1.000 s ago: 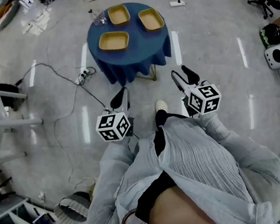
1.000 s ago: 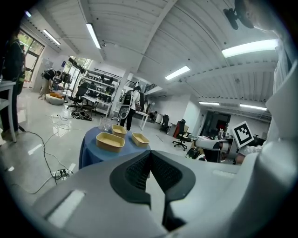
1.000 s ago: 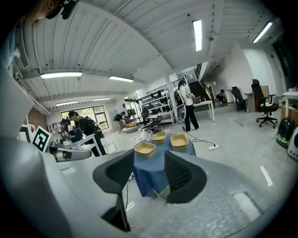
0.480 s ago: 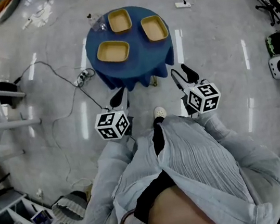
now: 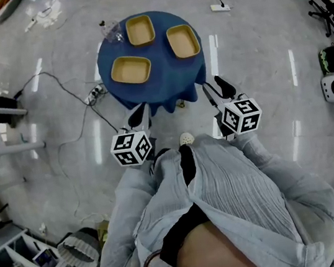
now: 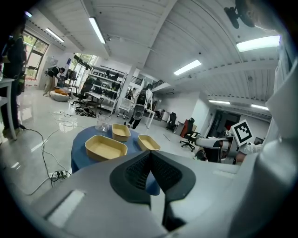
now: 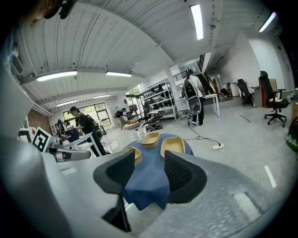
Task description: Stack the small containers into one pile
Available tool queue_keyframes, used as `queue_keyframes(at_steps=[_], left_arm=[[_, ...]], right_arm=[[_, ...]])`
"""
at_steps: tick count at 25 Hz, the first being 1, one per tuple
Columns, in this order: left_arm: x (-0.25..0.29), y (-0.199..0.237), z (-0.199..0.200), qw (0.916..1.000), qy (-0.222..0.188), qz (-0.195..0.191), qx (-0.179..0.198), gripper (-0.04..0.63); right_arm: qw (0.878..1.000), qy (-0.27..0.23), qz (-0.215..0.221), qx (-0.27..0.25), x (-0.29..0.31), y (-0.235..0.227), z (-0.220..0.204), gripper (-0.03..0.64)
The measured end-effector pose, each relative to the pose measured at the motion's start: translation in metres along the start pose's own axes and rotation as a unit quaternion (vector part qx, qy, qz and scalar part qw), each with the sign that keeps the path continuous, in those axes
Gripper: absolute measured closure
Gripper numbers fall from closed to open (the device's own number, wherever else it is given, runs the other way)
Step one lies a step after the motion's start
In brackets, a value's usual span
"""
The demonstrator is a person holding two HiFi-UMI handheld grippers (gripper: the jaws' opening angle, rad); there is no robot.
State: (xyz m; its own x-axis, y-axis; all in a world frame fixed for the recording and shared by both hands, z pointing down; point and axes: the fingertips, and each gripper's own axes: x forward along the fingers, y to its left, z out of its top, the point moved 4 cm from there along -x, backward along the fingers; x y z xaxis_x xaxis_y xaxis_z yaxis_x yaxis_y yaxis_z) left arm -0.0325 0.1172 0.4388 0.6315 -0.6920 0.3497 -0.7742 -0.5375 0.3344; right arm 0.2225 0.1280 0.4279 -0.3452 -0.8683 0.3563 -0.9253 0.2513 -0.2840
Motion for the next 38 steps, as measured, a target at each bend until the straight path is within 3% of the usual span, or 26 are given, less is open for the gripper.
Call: queue_keyframes(at_steps=[20, 38], left_arm=[[-0.034, -0.01, -0.029, 0.9986, 0.032, 0.037, -0.021, 0.583], [0.04, 0.037, 0.032, 0.9993, 0.033, 0.012, -0.01, 0.583]], right_arm=[[0.998, 0.046, 0.017, 0.041, -0.007, 0.01, -0.043, 0.422], [0.998, 0.043, -0.009, 0.048, 0.07, -0.019, 0.005, 0.422]])
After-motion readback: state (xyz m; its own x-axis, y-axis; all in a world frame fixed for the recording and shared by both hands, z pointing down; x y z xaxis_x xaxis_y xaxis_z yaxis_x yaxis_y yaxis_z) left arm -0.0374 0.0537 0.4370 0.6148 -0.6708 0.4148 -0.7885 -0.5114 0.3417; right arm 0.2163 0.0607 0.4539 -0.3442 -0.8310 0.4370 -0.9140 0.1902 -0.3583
